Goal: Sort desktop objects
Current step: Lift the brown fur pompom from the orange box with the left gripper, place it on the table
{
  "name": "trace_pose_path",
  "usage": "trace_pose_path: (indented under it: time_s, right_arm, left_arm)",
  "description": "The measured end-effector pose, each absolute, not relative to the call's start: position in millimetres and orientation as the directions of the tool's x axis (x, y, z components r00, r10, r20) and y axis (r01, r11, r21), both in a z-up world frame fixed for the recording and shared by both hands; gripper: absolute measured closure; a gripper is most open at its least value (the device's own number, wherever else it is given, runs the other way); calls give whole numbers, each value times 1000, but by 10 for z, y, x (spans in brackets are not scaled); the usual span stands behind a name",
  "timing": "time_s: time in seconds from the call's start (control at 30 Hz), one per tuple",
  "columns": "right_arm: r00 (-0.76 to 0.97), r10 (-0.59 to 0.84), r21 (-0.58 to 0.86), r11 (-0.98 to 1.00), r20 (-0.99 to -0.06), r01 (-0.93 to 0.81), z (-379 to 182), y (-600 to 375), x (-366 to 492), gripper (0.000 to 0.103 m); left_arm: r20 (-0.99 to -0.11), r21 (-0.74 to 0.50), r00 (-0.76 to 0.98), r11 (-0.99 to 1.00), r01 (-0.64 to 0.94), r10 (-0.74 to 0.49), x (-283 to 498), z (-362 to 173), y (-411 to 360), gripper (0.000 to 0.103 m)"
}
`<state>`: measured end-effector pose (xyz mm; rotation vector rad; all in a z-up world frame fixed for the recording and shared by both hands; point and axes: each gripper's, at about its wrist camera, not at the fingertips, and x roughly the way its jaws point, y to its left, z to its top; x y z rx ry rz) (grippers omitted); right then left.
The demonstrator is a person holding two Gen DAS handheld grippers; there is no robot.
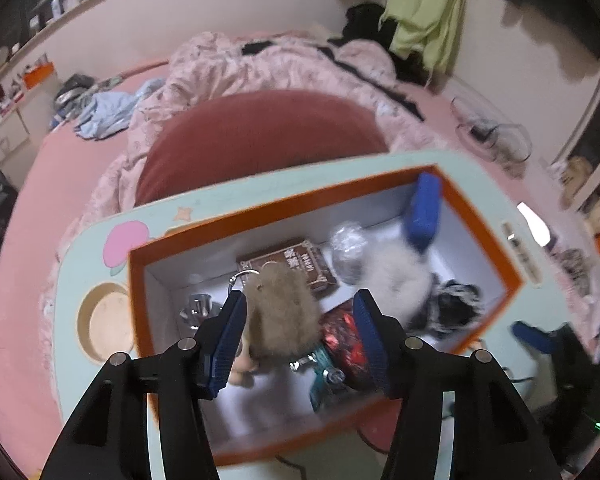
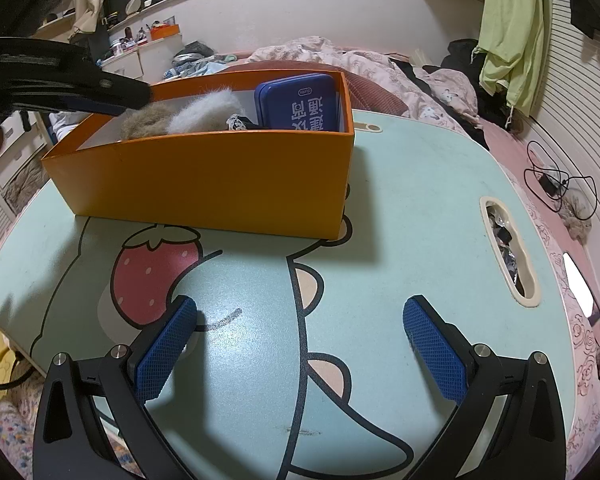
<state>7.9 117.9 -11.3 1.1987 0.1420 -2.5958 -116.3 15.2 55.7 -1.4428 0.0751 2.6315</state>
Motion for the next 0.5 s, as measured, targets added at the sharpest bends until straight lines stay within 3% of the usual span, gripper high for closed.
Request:
trace_pose_path:
  time_s: [0.03,0.23,0.5]
  right_arm:
    - [-618,-209,27,-957,-758,290,-113,1178,78,0]
    - [-617,-210,28,-957,-758,290,-110,1175,74,0]
    - [-617,-209,28,-957,-759,290,-110,1176,71,0]
  left_arm:
    - [-850,-15,-519,-990,-142,87,-1196,505,161,49]
    - [-831,11,-553,-991,-131,64,-1159,395,132,79]
    - [-685,-105,-703,-981,-166,192,-673,1001,-47,80]
